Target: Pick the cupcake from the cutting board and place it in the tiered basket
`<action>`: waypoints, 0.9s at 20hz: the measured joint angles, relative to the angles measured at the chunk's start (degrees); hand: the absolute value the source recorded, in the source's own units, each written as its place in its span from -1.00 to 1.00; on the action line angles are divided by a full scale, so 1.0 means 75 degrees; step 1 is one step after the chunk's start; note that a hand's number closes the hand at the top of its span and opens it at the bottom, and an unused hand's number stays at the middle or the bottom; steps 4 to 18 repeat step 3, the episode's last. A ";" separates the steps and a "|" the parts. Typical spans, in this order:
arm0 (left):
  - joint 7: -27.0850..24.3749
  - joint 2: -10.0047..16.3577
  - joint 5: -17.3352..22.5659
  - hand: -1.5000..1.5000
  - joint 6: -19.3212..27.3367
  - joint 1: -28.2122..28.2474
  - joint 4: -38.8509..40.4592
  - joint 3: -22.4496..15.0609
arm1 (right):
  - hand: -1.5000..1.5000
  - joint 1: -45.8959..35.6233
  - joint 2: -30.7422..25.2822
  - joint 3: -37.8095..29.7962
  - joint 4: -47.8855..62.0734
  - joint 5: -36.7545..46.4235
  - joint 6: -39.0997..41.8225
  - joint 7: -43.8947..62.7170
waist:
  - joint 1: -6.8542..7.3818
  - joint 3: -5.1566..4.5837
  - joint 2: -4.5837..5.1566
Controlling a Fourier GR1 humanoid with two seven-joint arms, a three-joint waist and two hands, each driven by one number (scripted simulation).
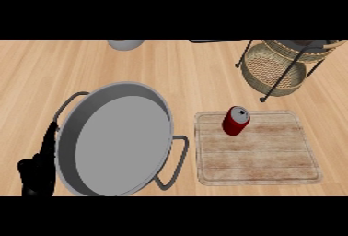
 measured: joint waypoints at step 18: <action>-0.0036 -0.0029 -0.0021 0.00 0.0063 0.0131 -0.0047 0.0077 | -1.00 0.0689 0.0230 -0.0180 -0.1218 -0.0670 0.0757 0.0128 | -0.0140 0.0010 -0.0032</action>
